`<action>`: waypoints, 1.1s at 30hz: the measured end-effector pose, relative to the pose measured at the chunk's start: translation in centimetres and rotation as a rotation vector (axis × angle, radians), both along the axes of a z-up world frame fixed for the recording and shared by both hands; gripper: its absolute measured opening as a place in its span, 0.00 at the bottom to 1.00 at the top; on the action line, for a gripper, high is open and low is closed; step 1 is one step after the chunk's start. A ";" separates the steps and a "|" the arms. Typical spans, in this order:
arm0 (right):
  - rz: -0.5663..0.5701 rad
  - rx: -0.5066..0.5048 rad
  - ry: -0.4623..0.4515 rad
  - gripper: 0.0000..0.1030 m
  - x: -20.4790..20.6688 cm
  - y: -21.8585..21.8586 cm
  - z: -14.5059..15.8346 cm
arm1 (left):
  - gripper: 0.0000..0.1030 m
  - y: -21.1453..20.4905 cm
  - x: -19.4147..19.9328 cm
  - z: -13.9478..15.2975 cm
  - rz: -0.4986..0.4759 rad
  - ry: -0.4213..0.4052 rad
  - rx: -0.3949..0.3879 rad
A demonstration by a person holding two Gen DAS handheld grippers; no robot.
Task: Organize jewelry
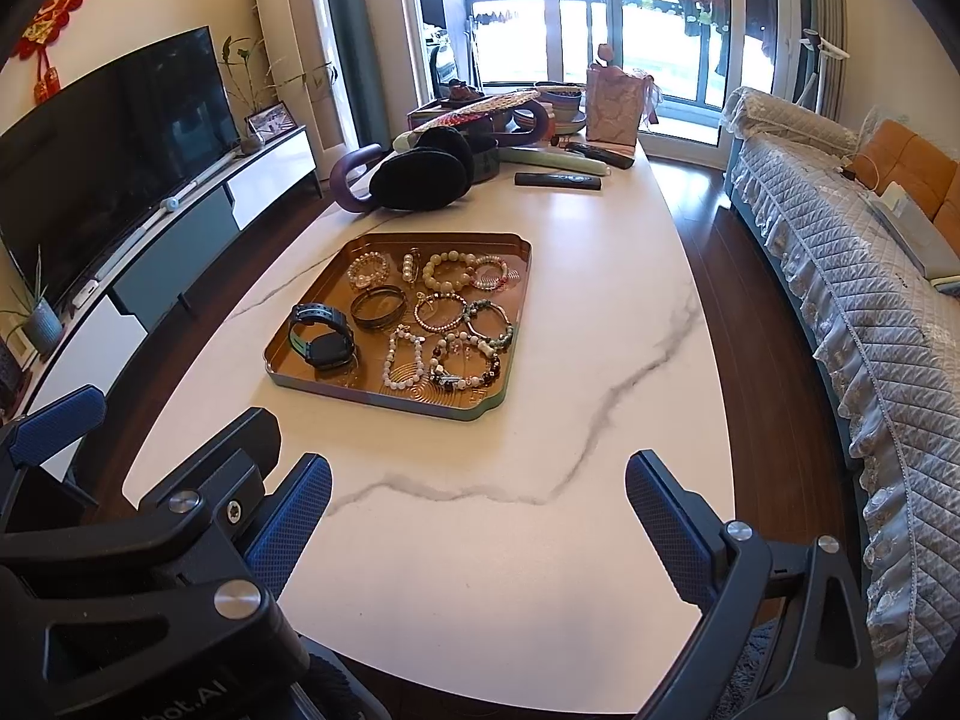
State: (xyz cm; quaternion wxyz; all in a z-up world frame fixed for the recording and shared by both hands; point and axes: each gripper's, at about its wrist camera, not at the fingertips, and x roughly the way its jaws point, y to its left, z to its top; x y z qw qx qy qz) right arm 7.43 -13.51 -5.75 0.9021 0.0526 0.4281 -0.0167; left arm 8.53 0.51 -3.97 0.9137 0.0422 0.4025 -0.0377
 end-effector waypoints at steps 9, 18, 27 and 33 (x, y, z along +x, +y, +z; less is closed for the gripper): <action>0.002 0.002 0.003 0.96 0.1 0.1 0.0 | 1.00 0.0 0.0 0.0 -0.001 0.002 0.001; 0.006 0.005 0.004 0.96 0.1 0.1 -0.1 | 1.00 0.0 -0.2 -0.1 -0.001 0.004 0.004; 0.007 0.006 0.005 0.96 0.1 0.1 -0.2 | 1.00 -0.1 -0.2 -0.2 -0.002 0.005 0.005; 0.006 0.001 0.001 0.96 0.1 0.1 -0.2 | 1.00 -0.1 -0.4 -0.2 -0.004 -0.001 0.000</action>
